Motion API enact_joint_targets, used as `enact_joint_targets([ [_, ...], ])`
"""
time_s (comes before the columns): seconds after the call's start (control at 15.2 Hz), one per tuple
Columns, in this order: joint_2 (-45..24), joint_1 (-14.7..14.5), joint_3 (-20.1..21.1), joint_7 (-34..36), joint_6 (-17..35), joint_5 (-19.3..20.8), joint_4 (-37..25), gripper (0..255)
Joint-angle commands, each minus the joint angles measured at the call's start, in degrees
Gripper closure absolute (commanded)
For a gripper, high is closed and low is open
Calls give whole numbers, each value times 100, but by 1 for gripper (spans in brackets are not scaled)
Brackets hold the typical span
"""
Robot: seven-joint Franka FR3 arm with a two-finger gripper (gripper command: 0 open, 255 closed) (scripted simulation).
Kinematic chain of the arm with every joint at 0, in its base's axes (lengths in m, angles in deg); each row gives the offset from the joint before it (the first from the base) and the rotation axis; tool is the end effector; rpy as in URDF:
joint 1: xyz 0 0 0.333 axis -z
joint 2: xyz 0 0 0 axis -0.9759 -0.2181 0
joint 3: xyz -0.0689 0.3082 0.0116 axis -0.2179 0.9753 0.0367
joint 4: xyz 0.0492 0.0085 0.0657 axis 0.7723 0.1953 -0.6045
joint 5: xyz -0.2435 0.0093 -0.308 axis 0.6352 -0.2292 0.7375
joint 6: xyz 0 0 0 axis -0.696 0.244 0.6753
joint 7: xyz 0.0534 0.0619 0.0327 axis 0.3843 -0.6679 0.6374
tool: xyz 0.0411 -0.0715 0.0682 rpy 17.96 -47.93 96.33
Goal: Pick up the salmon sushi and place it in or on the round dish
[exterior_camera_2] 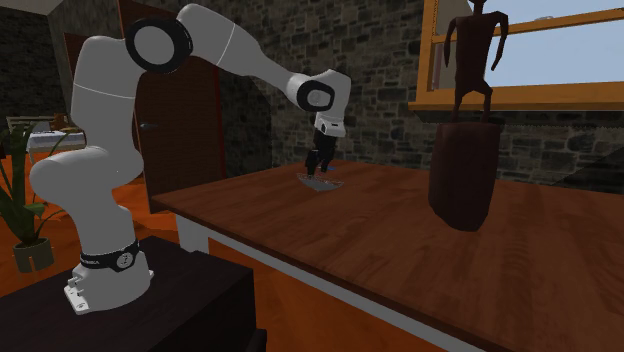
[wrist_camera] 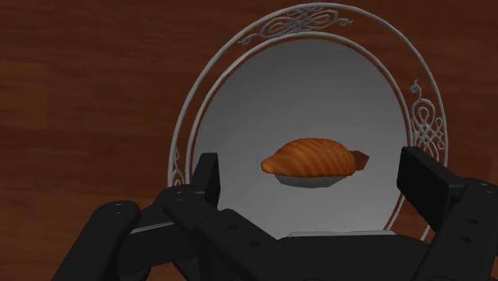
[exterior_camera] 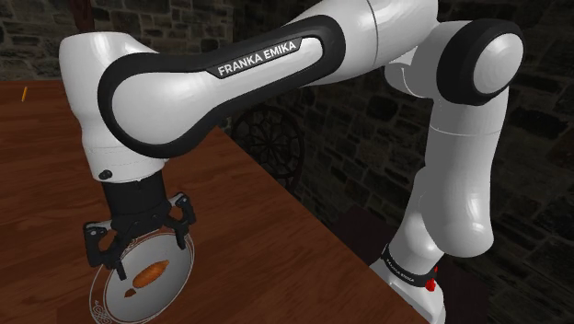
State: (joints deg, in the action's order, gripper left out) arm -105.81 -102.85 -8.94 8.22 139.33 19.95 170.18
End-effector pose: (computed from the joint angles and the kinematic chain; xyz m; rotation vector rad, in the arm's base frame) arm 0.3820 0.4933 0.4074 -3.0557 0.0864 0.4035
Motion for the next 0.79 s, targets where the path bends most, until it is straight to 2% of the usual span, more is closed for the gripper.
enact_joint_targets([
  [0.0,28,19,-3,-3,-185,-5,-156,0],
  [0.2,62,59,-16,2,-710,-4,-643,0],
  [0.73,61,59,-16,3,-709,-4,-643,0],
])
